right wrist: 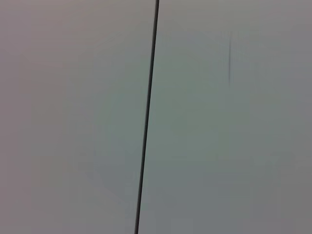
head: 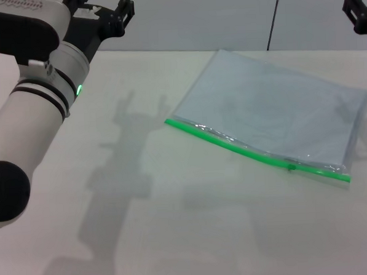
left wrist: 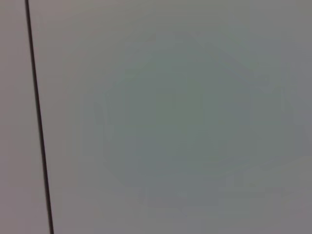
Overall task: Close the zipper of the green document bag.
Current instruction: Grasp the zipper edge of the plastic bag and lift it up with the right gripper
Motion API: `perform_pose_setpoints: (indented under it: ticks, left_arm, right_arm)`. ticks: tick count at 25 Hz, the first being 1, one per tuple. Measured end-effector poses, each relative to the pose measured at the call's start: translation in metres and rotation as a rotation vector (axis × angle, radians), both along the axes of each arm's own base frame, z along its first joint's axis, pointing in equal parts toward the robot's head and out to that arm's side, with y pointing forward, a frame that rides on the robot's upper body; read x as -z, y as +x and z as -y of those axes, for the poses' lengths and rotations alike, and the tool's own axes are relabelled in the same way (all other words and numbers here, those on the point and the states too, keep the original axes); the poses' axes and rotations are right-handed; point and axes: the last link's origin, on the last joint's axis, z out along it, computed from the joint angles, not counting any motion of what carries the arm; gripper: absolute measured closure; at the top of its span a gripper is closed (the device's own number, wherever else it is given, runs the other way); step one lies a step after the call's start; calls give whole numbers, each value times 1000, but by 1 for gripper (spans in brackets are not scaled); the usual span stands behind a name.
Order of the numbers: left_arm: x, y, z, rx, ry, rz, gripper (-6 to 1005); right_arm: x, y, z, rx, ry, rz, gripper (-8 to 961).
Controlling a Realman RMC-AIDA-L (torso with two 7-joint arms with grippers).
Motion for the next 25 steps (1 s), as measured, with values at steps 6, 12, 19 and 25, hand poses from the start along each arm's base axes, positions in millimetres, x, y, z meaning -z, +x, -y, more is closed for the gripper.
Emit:
perform_pose_setpoints:
  ticks: [6, 12, 19, 25]
  left_arm:
    - [2, -2, -1, -6, -5, -6, 258]
    - [4, -3, -2, -8, -10, -10, 259]
    - [4, -2, -2, -7, -11, -11, 259]
    - [4, -3, -2, -9, -10, -12, 258]
  right_arm:
    - [1, 0, -1, 1, -3, 4, 267]
    - [3, 2, -2, 6, -8, 10, 266]
    - [3, 2, -3, 4, -9, 11, 266]
    - [5, -1, -4, 0, -21, 12, 266]
